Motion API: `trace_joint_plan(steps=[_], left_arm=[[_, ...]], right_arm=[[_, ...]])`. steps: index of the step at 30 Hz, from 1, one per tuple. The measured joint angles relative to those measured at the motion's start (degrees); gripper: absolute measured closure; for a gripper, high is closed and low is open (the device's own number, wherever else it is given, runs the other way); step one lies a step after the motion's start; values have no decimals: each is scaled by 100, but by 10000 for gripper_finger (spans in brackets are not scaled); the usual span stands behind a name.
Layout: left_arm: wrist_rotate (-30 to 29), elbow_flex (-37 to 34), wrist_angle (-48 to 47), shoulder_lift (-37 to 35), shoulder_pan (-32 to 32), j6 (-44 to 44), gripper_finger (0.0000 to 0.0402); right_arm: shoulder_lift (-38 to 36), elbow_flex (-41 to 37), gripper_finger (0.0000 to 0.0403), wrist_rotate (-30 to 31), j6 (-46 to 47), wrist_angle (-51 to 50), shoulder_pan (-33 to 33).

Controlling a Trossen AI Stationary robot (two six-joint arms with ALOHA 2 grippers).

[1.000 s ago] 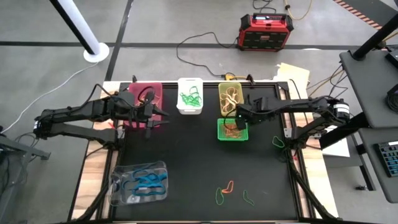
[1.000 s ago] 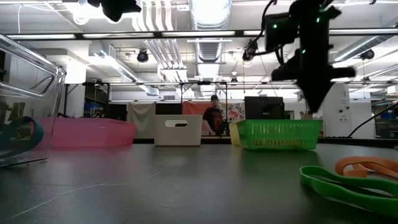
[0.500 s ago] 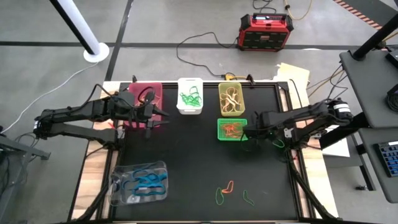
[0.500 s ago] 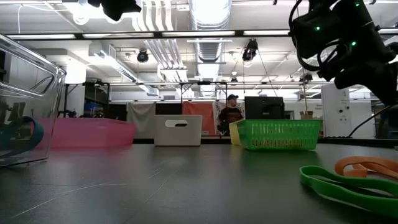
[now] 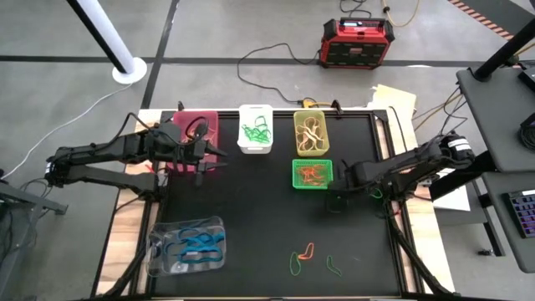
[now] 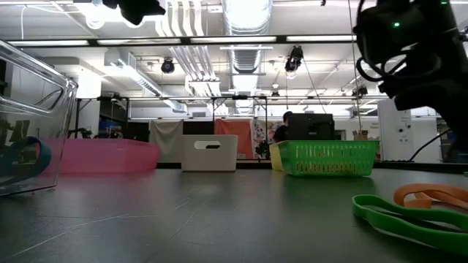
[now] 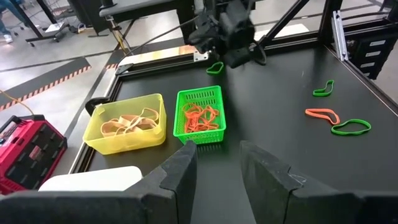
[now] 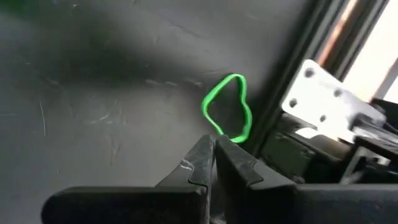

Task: Sort rubber bands into baskets
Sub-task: Put the green rubber band into the white bin

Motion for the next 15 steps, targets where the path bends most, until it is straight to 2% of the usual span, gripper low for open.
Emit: trace_joint_plan(steps=[7,11,15], left_arm=[[0,0,-12,4,0,9,295],[-2,0,-28,7,0,-117,295],[-4,0,-65,9,0,-131,295]], right_arm=[[2,-457,390,-54,344,632,622],[2,-667,390,-423,735,668,1049],[19,-770,390,109,1487,775,1402]])
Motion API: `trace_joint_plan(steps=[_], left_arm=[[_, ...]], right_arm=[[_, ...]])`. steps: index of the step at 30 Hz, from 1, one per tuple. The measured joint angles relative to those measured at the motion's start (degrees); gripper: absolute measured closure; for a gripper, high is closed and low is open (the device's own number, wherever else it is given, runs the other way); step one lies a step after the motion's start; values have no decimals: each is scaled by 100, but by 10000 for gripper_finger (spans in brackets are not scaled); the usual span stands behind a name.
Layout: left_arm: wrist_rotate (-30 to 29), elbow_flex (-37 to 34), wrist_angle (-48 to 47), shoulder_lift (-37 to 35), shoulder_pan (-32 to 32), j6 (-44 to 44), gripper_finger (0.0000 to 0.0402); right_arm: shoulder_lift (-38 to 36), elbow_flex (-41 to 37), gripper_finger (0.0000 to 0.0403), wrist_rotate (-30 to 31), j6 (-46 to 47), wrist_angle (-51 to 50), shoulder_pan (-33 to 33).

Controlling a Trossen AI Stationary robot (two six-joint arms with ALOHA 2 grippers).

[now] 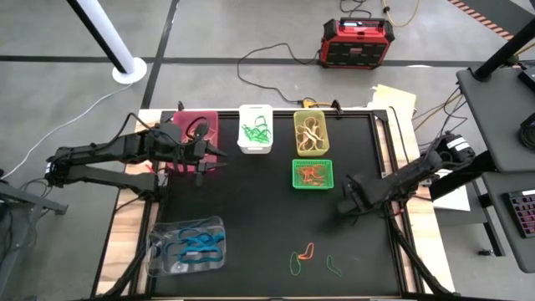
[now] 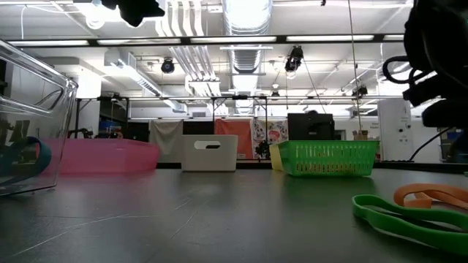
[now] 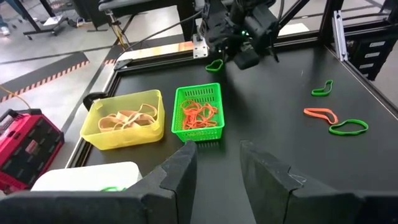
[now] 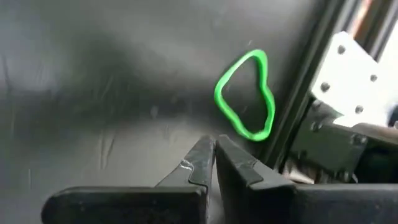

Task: Sort rubber bands into baskets
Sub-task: Put the green rubber band into the white bin

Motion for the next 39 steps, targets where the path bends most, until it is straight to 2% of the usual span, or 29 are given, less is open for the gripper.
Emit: trace_joint_plan(steps=[4,12,24,31,37,39], left_arm=[[0,0,79,5,0,44,295],[0,0,79,-2,0,0,295],[0,0,70,-2,0,2,295],[0,0,58,0,-2,2,295],[0,0,52,-2,-2,-21,295],[0,0,53,-2,-2,-45,295]], right_arm=[[142,4,390,438,621,-71,-16],[866,2,390,652,1125,-105,-28],[1944,-27,390,340,1342,243,-17],[1873,-36,390,342,1092,461,3],[1230,411,390,217,445,873,112],[996,644,390,220,415,741,136]])
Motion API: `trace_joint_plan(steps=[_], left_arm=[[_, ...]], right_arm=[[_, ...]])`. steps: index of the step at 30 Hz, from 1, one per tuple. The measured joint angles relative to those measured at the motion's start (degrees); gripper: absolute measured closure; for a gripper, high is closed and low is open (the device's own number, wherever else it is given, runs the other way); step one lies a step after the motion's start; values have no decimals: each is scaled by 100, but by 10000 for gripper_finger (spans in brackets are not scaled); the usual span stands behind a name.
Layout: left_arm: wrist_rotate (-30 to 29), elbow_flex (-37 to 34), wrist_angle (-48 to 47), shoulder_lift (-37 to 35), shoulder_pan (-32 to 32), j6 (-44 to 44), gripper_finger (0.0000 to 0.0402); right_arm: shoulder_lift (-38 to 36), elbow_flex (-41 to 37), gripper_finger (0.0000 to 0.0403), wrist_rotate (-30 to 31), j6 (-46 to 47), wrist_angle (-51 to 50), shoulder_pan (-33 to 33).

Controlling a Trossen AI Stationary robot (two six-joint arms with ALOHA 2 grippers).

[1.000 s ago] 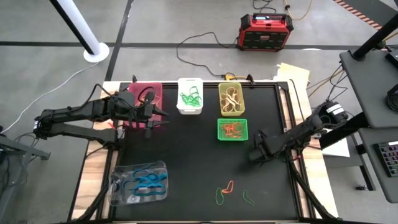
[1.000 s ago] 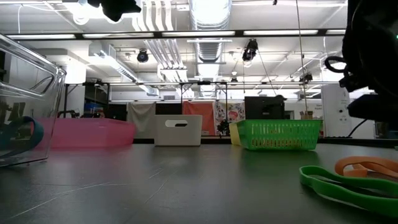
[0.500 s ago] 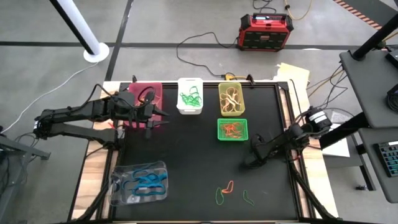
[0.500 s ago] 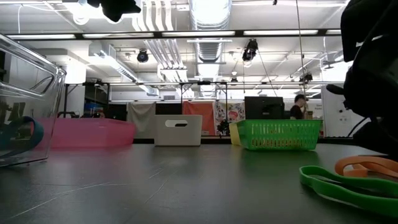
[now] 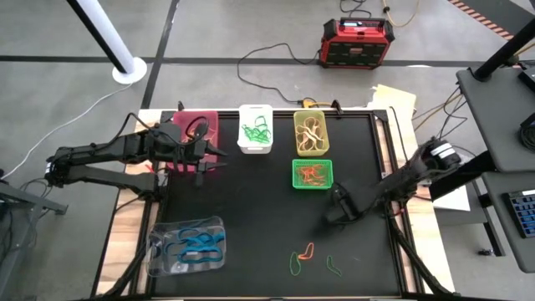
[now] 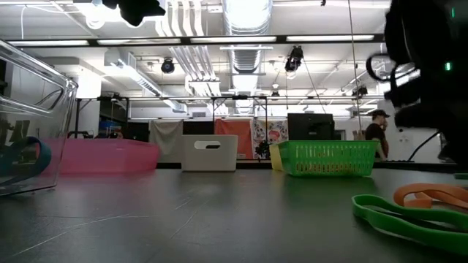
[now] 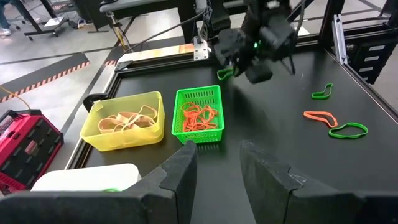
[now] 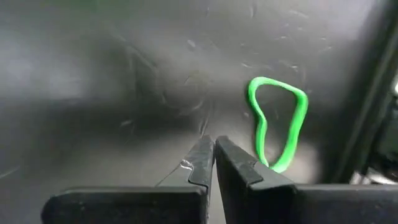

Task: Sort rubber bands into baskets
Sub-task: Put the green rubber band into the white bin

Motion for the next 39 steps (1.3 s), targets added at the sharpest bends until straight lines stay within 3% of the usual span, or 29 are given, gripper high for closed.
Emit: trace_joint_plan(steps=[5,11,23,39], left_arm=[[0,0,7,2,0,-16,295],[0,0,-4,3,-1,-104,295],[2,0,22,4,-2,-104,295],[2,0,53,2,2,-104,295]], right_arm=[[-518,320,390,4,97,-513,-4],[-827,11,390,-8,549,-647,-17],[-446,-303,388,-155,-116,-252,-233],[563,-297,283,-63,-758,-156,-394]])
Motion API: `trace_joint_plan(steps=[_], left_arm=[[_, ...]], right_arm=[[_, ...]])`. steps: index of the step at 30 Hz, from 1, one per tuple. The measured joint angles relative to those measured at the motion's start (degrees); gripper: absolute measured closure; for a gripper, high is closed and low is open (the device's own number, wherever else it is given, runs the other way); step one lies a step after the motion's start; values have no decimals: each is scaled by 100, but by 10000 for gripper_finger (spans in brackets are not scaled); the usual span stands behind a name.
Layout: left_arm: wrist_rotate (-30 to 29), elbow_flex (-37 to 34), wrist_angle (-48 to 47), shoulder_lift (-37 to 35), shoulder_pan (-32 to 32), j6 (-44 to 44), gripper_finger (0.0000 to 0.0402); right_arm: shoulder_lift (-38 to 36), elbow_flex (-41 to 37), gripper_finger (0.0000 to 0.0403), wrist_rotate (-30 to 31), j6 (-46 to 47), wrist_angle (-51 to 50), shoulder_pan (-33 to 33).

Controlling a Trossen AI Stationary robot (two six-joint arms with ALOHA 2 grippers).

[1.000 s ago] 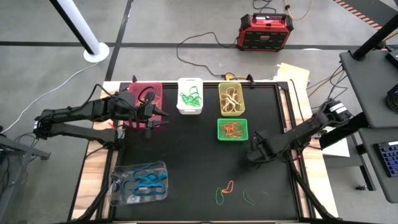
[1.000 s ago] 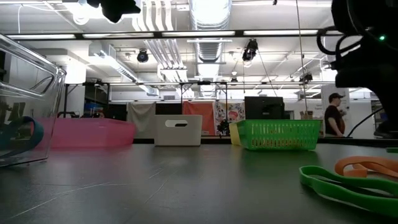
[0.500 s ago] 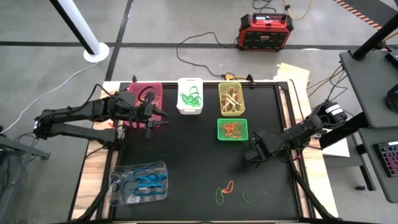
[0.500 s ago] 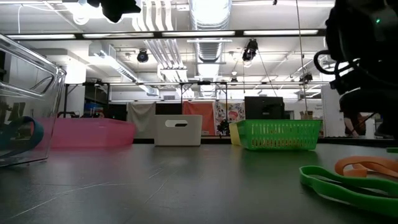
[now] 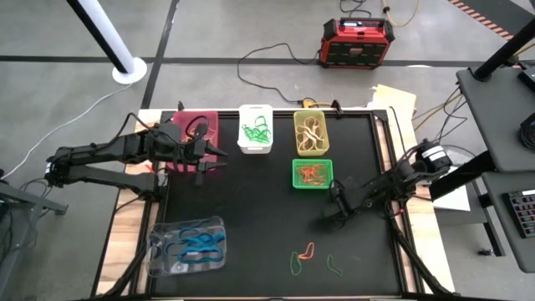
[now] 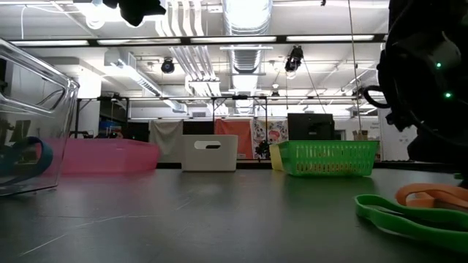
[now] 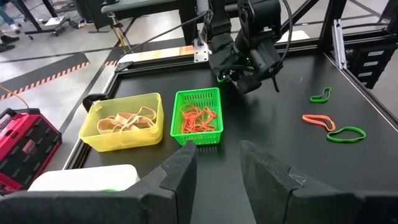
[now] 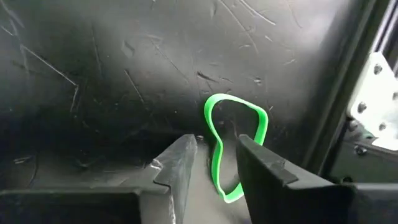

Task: Sort rubber bands into baskets
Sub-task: Put the green rubber band into the white bin

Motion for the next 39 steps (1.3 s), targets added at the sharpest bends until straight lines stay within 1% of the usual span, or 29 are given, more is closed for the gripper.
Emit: trace_joint_plan(steps=[4,8,11,15,16,23,25,28,31,33,39], left_arm=[[0,0,0,0,0,0,295],[0,0,-2,0,0,4,295],[0,0,-16,0,0,2,295],[0,0,-26,0,0,2,295],[0,0,-25,0,0,3,295],[0,0,-26,0,-2,2,295],[0,0,-35,0,-2,2,295],[1,0,-38,2,-2,2,295],[0,0,-44,4,-2,2,295],[2,0,-52,4,-2,2,295],[0,0,-85,4,-2,22,295]], right_arm=[[134,-34,283,-5,-263,117,-59],[48,-51,302,-172,-383,200,-206],[-117,-73,329,-219,-476,297,-234],[-331,-83,381,-395,-627,407,-285],[-375,-83,387,-419,-657,427,-281],[-707,-9,394,-820,-802,755,-247],[-803,61,394,-707,-611,644,-215],[-811,79,394,-342,-115,294,-229],[-604,80,394,-270,266,-217,-225],[-407,72,394,-367,466,-480,-211],[209,70,394,-391,349,-85,-50]])
